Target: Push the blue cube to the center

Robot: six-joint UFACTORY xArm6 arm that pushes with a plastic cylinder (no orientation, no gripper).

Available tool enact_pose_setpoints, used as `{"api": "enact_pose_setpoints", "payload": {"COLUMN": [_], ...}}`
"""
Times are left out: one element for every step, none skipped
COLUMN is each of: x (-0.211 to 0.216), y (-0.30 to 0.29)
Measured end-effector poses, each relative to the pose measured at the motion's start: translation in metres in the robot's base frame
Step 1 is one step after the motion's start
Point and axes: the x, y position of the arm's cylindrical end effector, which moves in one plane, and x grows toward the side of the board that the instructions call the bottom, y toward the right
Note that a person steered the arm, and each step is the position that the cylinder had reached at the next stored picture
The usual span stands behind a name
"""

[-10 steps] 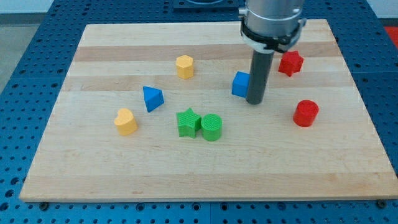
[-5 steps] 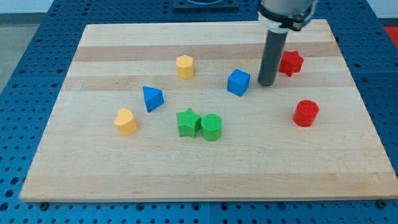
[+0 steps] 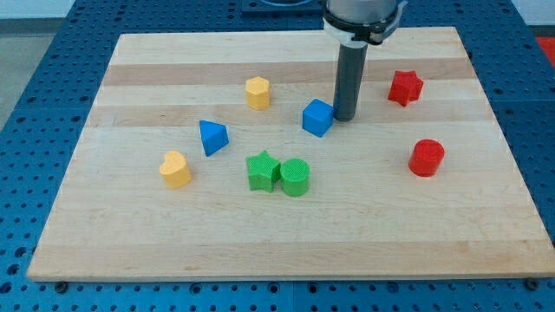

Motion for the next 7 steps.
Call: {"api": "enact_pose_setpoints", "payload": {"x": [-0.002, -0.002, 0.014, 0.021, 0.026, 0.022, 0.022], "y": [-0.006, -0.008, 0.013, 0.021, 0.002, -0.023, -0.044]}}
